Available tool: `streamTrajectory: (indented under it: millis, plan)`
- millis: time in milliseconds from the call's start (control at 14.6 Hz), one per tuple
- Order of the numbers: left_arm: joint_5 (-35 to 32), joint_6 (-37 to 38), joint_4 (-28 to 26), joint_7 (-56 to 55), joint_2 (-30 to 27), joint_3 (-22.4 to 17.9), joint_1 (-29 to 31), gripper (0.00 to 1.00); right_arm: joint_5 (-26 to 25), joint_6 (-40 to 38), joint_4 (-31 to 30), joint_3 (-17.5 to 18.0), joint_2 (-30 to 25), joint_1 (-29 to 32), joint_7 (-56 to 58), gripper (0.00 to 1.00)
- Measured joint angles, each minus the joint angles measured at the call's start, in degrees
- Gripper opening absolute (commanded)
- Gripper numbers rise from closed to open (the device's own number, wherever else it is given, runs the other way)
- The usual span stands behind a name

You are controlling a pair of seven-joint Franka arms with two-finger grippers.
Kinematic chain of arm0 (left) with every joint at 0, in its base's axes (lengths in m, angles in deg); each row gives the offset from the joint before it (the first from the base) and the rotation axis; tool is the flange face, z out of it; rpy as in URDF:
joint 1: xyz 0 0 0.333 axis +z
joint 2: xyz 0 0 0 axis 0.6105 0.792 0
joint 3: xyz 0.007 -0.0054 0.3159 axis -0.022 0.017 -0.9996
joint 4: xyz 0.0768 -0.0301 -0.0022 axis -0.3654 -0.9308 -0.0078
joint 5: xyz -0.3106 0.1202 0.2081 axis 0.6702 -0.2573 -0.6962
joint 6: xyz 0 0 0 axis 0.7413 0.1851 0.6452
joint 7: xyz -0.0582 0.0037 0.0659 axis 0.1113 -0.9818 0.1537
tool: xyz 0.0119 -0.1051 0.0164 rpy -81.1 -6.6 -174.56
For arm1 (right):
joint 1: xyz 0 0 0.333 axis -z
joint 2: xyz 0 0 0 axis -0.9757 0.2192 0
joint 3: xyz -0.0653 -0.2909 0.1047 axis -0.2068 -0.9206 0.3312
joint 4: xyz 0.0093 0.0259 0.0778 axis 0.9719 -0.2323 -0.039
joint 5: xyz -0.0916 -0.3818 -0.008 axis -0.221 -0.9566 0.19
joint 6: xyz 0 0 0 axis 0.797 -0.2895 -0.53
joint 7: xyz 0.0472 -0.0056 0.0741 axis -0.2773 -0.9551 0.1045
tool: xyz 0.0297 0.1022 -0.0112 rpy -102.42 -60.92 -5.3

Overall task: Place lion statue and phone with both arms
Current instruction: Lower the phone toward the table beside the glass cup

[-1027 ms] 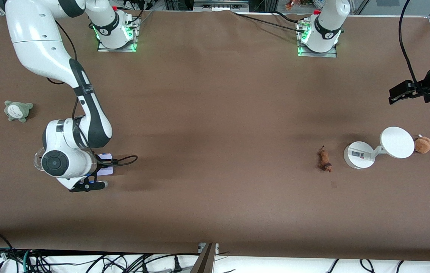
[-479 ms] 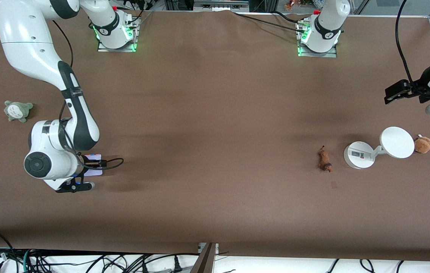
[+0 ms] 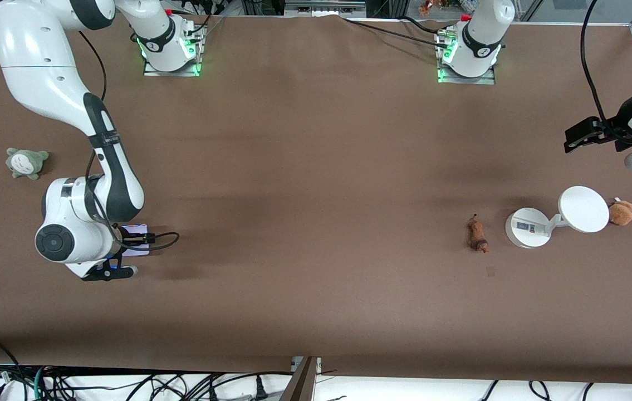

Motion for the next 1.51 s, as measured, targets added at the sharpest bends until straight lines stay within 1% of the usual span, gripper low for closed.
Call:
streamTrajectory:
  millis: [342, 411, 548, 616, 685, 753, 959, 1027, 1096, 1507]
  plan:
    - [0.00, 0.00, 0.01, 0.00, 0.00, 0.00, 0.00, 1.00, 0.00, 3.00, -1.48, 0.00, 0.82, 0.03, 0.00, 0.10]
    - [0.01, 0.00, 0.01, 0.00, 0.00, 0.00, 0.00, 1.00, 0.01, 3.07, -1.49, 0.00, 0.82, 0.04, 0.00, 0.20]
    - [0.01, 0.00, 0.01, 0.00, 0.00, 0.00, 0.00, 1.00, 0.17, 3.09, -1.51, 0.00, 0.82, 0.09, 0.00, 0.65]
    - [0.01, 0.00, 0.01, 0.00, 0.00, 0.00, 0.00, 1.00, 0.20, 3.09, -1.51, 0.00, 0.82, 0.10, 0.00, 0.70]
    - [0.01, 0.00, 0.02, 0.00, 0.00, 0.00, 0.00, 1.00, 0.21, 3.09, -1.51, 0.00, 0.82, 0.11, 0.00, 0.72]
    - [0.01, 0.00, 0.02, 0.00, 0.00, 0.00, 0.00, 1.00, 0.21, 3.12, -1.51, 0.00, 0.82, 0.12, 0.00, 0.78]
    - [0.01, 0.00, 0.02, 0.00, 0.00, 0.00, 0.00, 1.00, 0.21, 3.22, -1.52, 0.00, 0.82, 0.21, 0.00, 0.79]
    - [0.01, 0.00, 0.02, 0.00, 0.00, 0.00, 0.00, 1.00, 0.21, 3.24, -1.52, 0.00, 0.82, 0.23, 0.00, 0.87]
    - [0.01, 0.00, 0.02, 0.00, 0.00, 0.00, -0.01, 1.00, 0.21, 3.24, -1.52, 0.00, 0.82, 0.23, 0.00, 0.99]
    - [0.01, 0.00, 0.02, 0.00, 0.00, 0.01, -0.03, 1.00, 0.21, 3.52, -1.64, 0.00, 0.89, 0.30, 0.00, 0.99]
